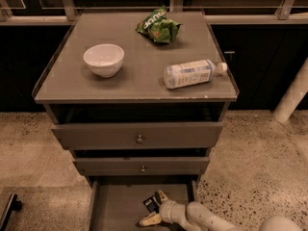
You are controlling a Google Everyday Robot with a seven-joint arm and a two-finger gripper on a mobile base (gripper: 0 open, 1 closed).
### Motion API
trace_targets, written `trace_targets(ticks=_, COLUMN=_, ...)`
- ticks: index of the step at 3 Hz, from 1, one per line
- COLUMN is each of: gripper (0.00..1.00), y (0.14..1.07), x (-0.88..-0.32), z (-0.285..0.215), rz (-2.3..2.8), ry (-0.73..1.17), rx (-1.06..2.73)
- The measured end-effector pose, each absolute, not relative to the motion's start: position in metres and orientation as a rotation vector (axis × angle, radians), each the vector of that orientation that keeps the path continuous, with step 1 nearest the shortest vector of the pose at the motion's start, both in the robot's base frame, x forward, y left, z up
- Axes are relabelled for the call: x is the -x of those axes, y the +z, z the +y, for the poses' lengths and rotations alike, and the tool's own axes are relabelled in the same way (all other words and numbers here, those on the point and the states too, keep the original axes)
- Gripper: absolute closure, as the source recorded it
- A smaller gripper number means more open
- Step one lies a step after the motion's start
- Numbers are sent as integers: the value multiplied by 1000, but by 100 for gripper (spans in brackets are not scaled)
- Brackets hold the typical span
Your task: Pick rxbar blueberry from bottom drawer and place on counter
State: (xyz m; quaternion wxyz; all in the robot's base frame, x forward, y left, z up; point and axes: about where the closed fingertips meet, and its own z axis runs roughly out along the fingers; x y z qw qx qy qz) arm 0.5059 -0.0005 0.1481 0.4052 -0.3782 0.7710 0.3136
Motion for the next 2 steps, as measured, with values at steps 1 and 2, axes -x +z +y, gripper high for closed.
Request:
trace_targets(ticks=1, gripper=0, y=127, x=-504, z=5, rz=1947, ry=723, rx=1007)
trace_targets(ticks=2, gripper=0, y=114, x=-507, z=6, rz=1947, ry=643, rx=1050)
